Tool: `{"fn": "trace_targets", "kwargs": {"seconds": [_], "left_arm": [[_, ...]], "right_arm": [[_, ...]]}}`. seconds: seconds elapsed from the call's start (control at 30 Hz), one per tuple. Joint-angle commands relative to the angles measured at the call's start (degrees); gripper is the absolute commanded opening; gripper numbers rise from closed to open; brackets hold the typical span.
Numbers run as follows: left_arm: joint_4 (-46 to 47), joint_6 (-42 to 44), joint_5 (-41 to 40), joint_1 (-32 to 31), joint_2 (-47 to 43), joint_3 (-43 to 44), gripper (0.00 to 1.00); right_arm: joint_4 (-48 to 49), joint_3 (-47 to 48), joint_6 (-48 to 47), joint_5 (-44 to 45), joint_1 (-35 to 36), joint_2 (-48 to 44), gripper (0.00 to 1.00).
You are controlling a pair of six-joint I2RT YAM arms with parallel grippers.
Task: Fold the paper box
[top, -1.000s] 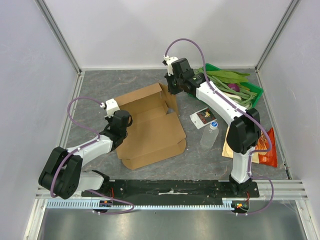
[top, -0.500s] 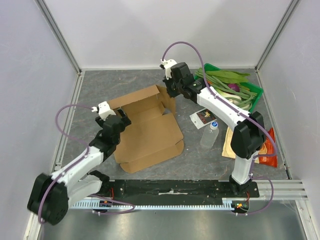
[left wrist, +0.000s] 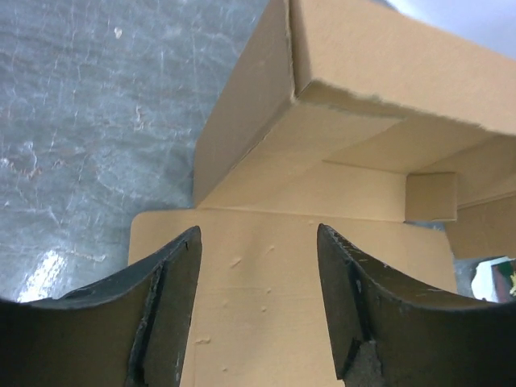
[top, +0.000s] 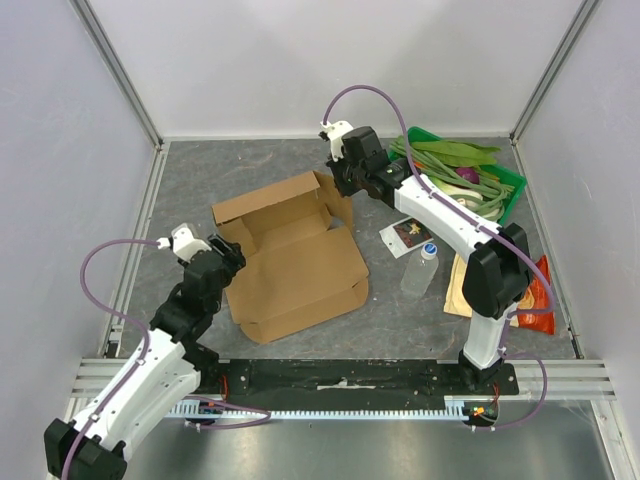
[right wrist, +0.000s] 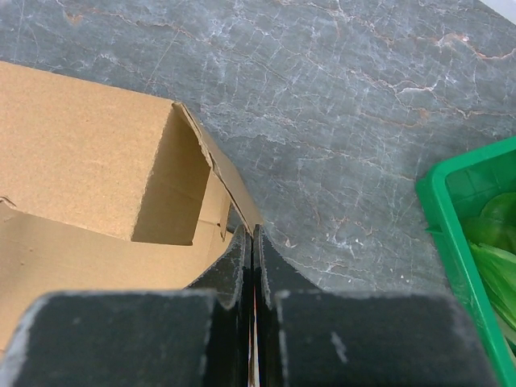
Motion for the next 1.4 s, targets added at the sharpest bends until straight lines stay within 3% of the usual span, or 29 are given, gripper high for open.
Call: {"fn": "trace_targets", "kwargs": {"seconds": [0.0,0.1,0.17,0.43,0.77,0.9,1.0,1.03,1.07,1.1,1.13,1.23,1.37], "left_arm": [[-4.1,-4.1,0.3,-0.2,1.7,1.2,0.66],[-4.2,-4.4,-2.4,0.1,7.6,3.8,0.85],[1.4,0.9,-2.0,0.9,13.3,5.2,0.88],[6.5,9.8,4.0,5.9,26.7,11.3,0.76],[16.9,25.7,2.4,5.8,40.5,16.9,0.76],[24.2,29.5,2.7,5.6,44.1,16.4,0.55],[24.1,31.6,-0.1,5.6,48.1,19.0,0.31],[22.9,32.1,-0.8,5.6,48.9,19.6,0.16],[22.9,32.5,-1.3,5.6,50.3,19.9,0.08],[22.8,32.8,-1.6,5.6,50.7,20.4,0.05],[22.8,33.2,-1.8,5.6,51.0,20.7,0.02],[23.3,33.8,-1.2,5.6,51.0,20.6,0.02],[23.7,34.3,1.0,5.6,50.3,19.8,0.02]], "right_arm": [[2.9,0.8,0.6,-0.5,0.2,-2.2,0.0],[3.1,0.8,0.6,-1.4,-0.1,-1.9,0.0],[3.3,0.6,0.7,-1.4,-0.4,-1.8,0.0],[3.7,1.4,0.9,-9.0,-4.2,-0.5,0.0],[3.7,3.2,-0.2,-15.0,-5.0,2.4,0.0],[3.7,3.9,0.0,-16.3,-5.6,3.1,0.0],[3.6,3.9,0.7,-16.3,-5.8,3.1,0.0],[3.5,3.8,2.0,-15.8,-5.9,2.8,0.05],[2.5,3.8,2.8,-15.2,-5.9,2.6,0.12],[1.5,4.0,3.7,-13.2,-6.0,2.3,0.21],[0.7,3.5,5.3,-11.0,-5.8,0.7,0.4],[-0.9,0.2,4.6,-1.9,-4.1,-4.6,0.64],[-1.6,-4.0,4.2,1.7,-3.1,-11.7,0.78]]}}
